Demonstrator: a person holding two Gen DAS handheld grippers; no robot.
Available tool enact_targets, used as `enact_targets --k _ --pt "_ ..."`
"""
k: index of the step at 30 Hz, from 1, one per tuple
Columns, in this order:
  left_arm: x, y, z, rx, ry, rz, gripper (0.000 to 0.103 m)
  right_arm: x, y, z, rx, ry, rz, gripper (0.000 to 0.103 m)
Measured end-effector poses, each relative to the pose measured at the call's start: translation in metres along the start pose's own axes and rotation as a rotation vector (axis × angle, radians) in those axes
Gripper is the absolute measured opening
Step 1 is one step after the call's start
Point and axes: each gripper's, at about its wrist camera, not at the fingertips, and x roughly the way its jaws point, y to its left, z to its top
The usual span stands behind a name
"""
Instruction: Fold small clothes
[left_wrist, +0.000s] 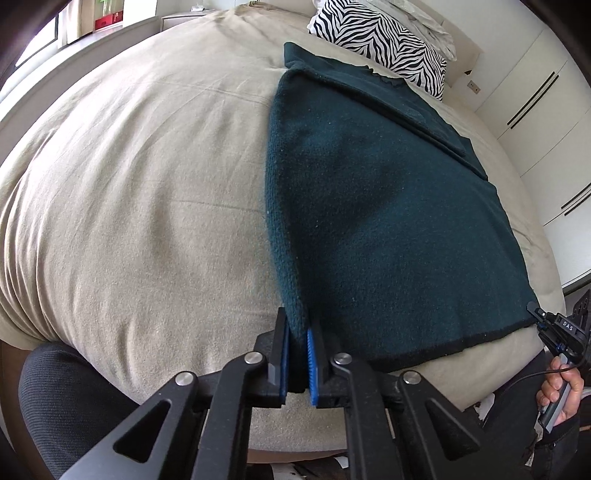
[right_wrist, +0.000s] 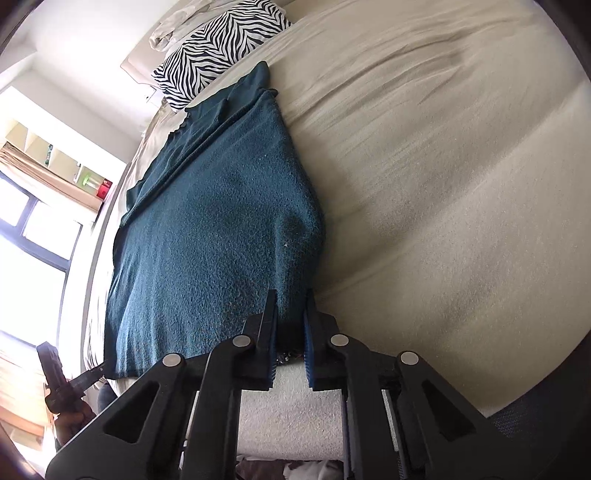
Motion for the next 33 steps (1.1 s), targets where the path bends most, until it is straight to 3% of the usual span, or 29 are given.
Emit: enact_targets --k 11,18,23,33 --pt "-0.035 0.006 0.013 -0.116 -0.077 -0.166 0.007 -0.022 0.015 0.008 -0.017 -0.054 0.05 0.008" --pt "-0.042 0.01 0.036 -0.178 -0.111 -0.261 0.007 -0.03 0.049 0.021 -0.119 -0.095 -0.022 0.008" --pt "-0.043 0.008 0.047 -0.198 -0.135 -0.296 0.007 -0.029 0.069 0.032 -0.166 -0.112 -0.044 0.008" --pt "-0.046 0.016 0.087 -0.257 -0.202 -0.33 0.007 -0.022 0.097 0.07 -0.192 -0.145 0.005 0.008"
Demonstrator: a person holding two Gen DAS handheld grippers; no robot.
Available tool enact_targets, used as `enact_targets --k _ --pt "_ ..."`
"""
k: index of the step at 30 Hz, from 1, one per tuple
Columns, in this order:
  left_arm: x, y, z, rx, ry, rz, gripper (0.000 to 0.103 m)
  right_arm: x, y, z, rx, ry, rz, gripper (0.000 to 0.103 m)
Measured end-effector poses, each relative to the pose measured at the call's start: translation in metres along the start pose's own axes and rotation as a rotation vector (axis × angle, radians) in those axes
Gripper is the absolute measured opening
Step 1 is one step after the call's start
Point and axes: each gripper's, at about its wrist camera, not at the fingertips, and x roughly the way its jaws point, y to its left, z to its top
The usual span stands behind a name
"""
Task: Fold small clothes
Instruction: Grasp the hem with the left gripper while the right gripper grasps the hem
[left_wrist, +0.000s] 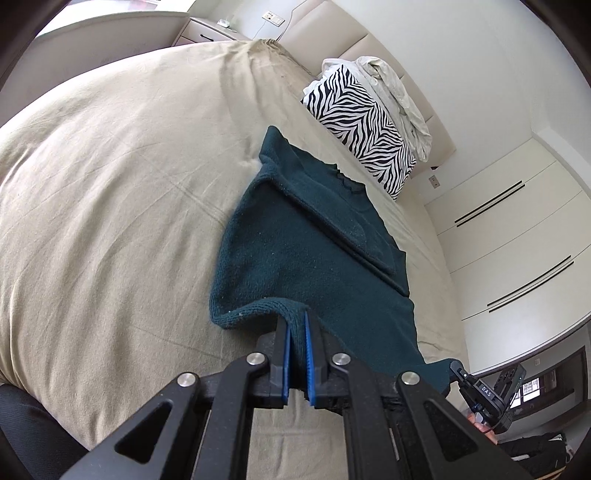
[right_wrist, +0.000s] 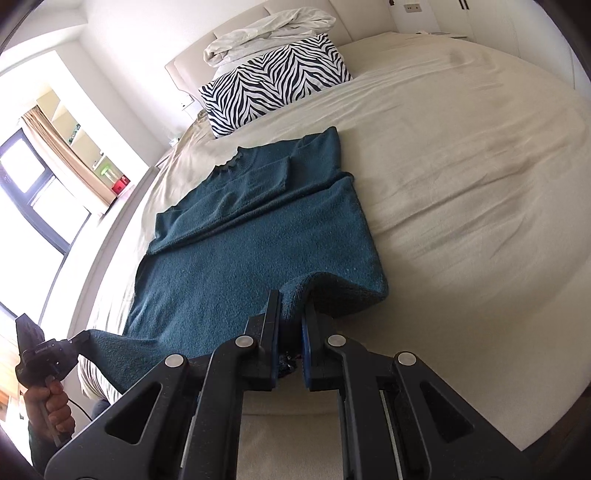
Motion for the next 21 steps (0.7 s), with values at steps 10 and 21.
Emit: enact_targets --k 10,21 --pt "0.032 -0.014 0.069 -0.014 -0.076 -0.019 0.007 0.033 0.012 0.076 -0.021 -0.068 0.001 0.008" --pt "0.116 -0.026 0.174 0.028 -0.098 0.064 0.007 0.128 0.033 0.187 -0.029 -0.101 -0.029 0.008"
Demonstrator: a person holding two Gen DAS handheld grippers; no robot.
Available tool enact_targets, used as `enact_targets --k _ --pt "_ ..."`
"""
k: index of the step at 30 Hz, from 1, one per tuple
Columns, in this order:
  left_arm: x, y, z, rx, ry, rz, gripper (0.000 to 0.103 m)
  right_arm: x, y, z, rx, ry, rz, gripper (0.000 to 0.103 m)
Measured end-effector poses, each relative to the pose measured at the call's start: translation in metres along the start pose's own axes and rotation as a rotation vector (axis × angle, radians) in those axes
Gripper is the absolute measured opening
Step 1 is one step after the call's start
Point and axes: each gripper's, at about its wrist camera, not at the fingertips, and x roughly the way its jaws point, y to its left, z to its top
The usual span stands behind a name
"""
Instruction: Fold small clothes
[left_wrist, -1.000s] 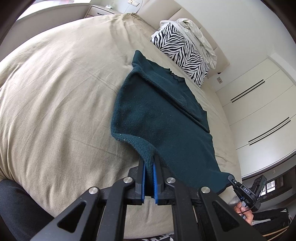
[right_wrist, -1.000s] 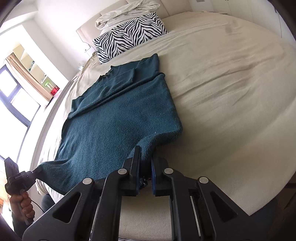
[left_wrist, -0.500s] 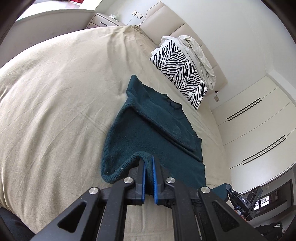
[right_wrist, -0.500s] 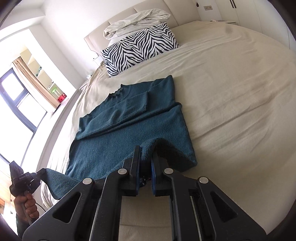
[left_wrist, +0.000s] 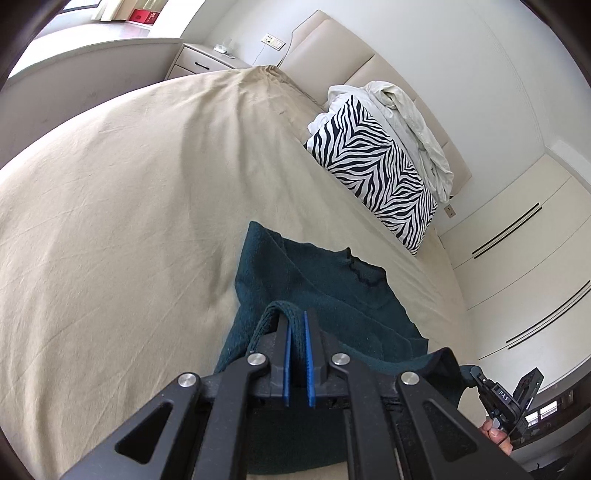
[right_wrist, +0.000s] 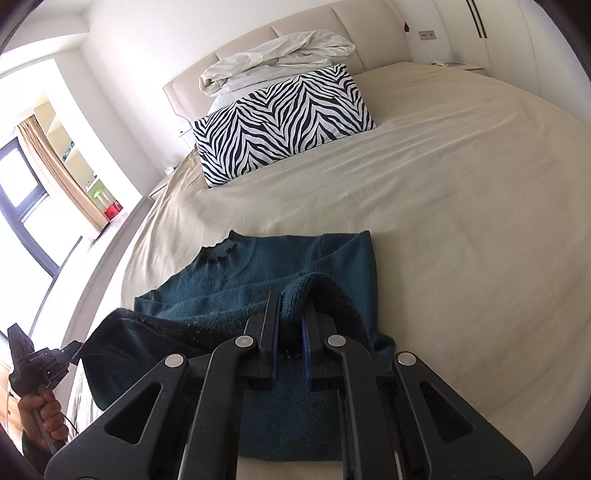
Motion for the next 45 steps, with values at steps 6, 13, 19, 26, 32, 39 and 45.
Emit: enact_targets --k 6,13,19,26,32,39,45 --pt "0.061 -0.014 0.035 0.066 -0.007 0.071 0.007 0.082 -0.001 0.035 0.013 0.036 -0.041 0.008" --pt "0.118 0.003 0.051 0.07 0.034 0.138 0.032 0.172 -0.042 0.048 0.176 0.132 -0.098 0.023" --pt "0.094 0.003 0.024 0.11 -0.01 0.16 0.06 0.16 -0.065 0.031 0.199 0.072 -0.108 0.065" --pt "0.074 -0.003 -0.015 0.199 -0.004 0.198 0.061 0.112 -0.052 -0.002 0.069 0.059 -0.117 0.065" --pt "0.07 0.013 -0.047 0.194 0.025 0.245 0.061 0.115 -0.031 -0.029 -0.108 0.149 -0.236 0.047" --pt "0.061 0.021 -0.059 0.218 0.015 0.255 0.059 0.101 -0.032 -0.056 -0.142 0.147 -0.278 0.012" --pt "0.062 0.025 -0.059 0.21 0.02 0.268 0.049 0.079 -0.016 -0.059 -0.205 0.115 -0.315 0.004"
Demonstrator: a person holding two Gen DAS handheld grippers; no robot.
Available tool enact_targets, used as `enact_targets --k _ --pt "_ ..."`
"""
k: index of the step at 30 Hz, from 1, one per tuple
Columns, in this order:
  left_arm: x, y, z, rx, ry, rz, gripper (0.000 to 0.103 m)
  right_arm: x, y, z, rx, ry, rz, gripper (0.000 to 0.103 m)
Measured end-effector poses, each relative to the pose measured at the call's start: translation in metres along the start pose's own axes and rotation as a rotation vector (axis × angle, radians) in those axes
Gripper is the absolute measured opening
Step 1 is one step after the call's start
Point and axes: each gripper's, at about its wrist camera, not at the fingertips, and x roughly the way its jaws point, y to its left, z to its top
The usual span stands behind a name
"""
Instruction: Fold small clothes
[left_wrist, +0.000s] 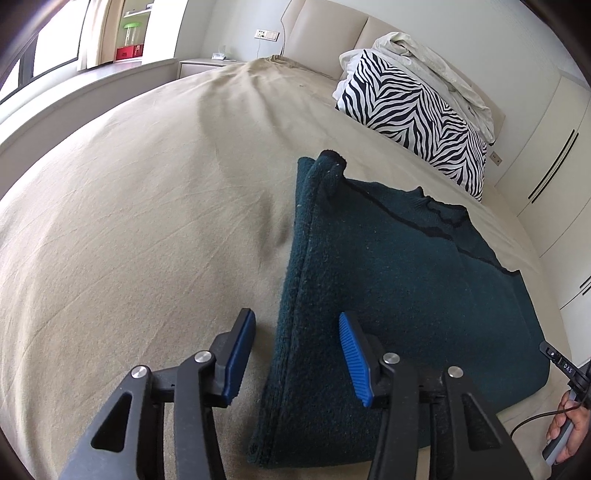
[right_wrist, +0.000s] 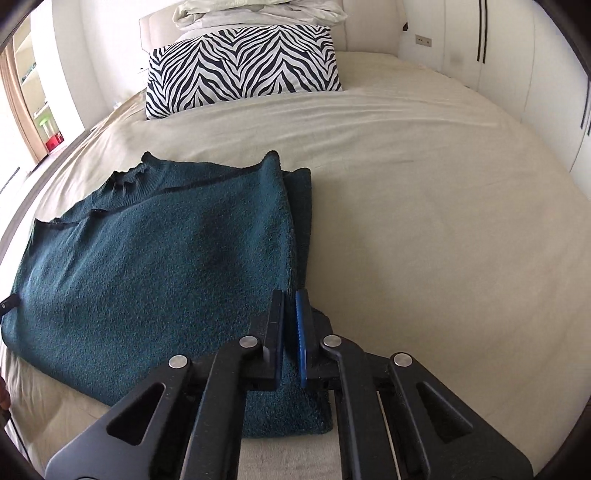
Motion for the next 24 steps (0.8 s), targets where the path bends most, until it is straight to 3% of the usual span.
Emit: enact_targets --k 3,8,16,19,21,24 --pt "0.001 0.0 -0.002 0.016 0.007 0.014 0.046 -0.005 -0.004 -0.003 0.014 -0.001 -0.012 0.004" --pt "0.001 0.001 -0.007 0.036 0.012 0.028 0.044 0.005 -0.033 -0.014 0.15 0.038 0.037 0.004" --pt "-0.005 -0.002 -0.007 0.033 0.008 0.048 0.044 0.014 -0.042 -0.026 0.193 0.044 0.075 0.005" --pt "-0.021 -0.007 -0.004 0.043 -0.037 0.081 0.043 0.008 -0.042 -0.025 0.197 0.049 0.049 0.021" --pt "-0.033 -0.015 0.002 0.071 -0.089 0.094 0.044 -0.009 -0.043 -0.021 0.208 0.005 -0.01 0.045" --pt "-0.036 -0.039 0.018 0.149 -0.133 0.104 0.044 -0.037 -0.038 -0.008 0.225 -0.096 0.027 0.05"
